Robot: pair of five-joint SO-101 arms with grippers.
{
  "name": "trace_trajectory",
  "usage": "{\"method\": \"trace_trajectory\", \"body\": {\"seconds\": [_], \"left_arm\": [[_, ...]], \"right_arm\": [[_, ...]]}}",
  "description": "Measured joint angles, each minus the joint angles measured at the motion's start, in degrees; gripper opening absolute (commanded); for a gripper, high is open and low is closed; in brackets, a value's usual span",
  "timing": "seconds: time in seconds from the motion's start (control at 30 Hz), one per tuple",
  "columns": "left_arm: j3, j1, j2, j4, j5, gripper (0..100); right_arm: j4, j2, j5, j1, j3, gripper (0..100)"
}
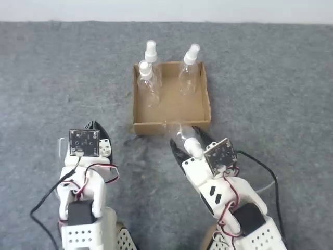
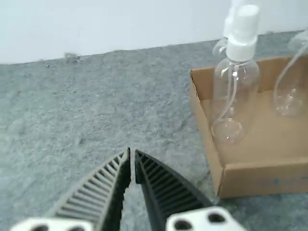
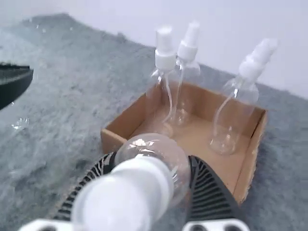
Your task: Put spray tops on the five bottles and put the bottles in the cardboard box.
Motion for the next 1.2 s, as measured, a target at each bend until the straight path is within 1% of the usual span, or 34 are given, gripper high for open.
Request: {"method": "trace_trajectory", "body": {"seconds": [0.13,0.27,0.33,0.57,0.63,0.77,0.87,1.2], "left_arm": [[0.0,0.3,0.0,0.0,2.9,1],[0.0,0.1,0.0,0.0,3.3,1],[0.0,0.2,0.0,0.0,3.4,2],[0.0,0.0,0.0,-0.1,3.6,2],[0.0,-1.5,0.0,-0.1,3.6,2],[1.3,-4.3,0.0,-3.2,3.9,2],[1.7,-4.7,0.0,-4.3,3.9,2],[1.7,-4.9,0.0,-4.3,4.0,2]], "right_arm": [[0.0,0.0,3.4,-0.2,-2.7,0.6],[0.0,0.0,4.3,0.0,-7.2,0.6],[0.0,2.3,4.5,0.0,-10.5,0.6],[0.0,23.6,4.5,0.0,-23.7,0.6],[0.0,29.8,4.5,0.0,-27.3,0.6],[0.0,41.0,4.6,0.0,-33.5,0.6],[0.0,48.4,4.6,0.0,-37.8,0.6],[0.0,69.1,4.6,0.0,-50.5,0.6]]}}
